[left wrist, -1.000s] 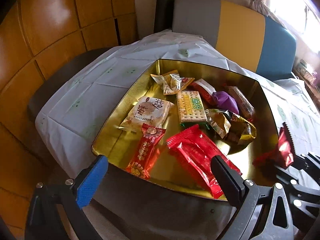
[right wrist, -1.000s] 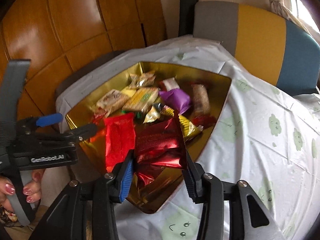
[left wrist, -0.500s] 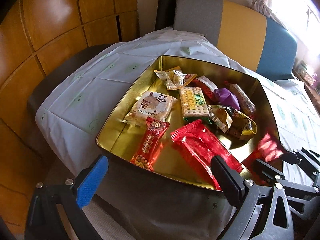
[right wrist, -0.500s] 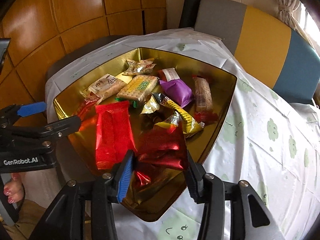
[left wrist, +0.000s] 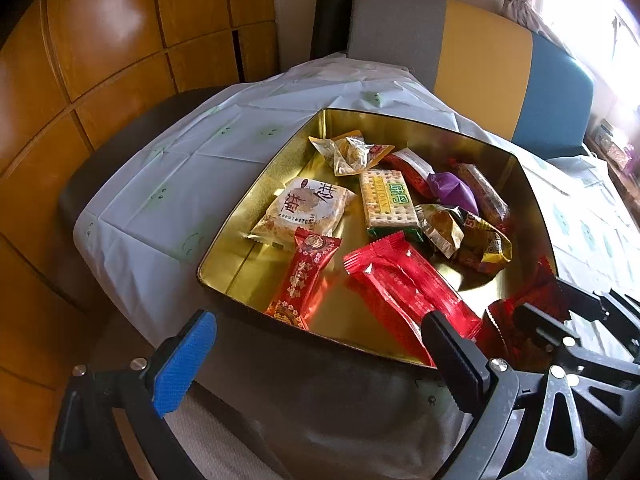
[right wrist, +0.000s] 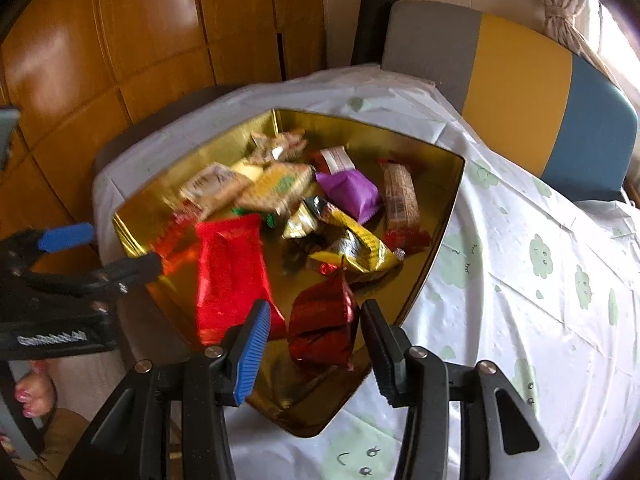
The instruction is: Organize snacks
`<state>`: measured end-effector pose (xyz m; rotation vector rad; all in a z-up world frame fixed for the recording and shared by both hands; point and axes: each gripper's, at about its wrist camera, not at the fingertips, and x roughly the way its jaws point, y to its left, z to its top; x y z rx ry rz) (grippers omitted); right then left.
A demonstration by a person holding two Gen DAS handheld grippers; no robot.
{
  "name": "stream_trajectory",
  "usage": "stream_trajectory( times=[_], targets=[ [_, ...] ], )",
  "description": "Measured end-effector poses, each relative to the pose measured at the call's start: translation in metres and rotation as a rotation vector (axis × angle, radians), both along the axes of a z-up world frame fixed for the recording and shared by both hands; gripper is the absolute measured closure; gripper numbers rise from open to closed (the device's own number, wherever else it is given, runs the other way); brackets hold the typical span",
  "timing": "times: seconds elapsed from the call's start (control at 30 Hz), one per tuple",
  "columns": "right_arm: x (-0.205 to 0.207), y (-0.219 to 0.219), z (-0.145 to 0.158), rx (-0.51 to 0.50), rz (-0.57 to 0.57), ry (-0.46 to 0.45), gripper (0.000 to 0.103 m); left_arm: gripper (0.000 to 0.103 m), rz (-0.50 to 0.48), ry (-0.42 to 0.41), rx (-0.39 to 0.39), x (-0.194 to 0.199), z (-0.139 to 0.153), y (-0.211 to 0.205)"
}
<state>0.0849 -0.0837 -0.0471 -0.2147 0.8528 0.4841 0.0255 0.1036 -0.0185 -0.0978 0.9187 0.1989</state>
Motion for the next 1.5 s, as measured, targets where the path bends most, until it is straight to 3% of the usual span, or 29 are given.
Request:
stream_trajectory(
  times=[0.5, 0.83, 1.5],
  targets=[
    [-0.017, -0.008, 0.003, 0.043, -0.11, -0.034, 0.055, 0.0, -0.008, 0.011, 0.004, -0.01, 0.0, -0.001],
    [-0.039, -0.015, 0.014, 0.037, -0.266, -0.129, 0.049, 0.0, -0.028, 0.012, 0.01, -0.024, 0.002, -0.001],
    [-0.071, -0.008, 0.018, 0.058, -0.3, -0.193, 0.049, 0.0, -0.038, -0.02, 0.023, -0.051, 0.01, 0.004]
  ],
)
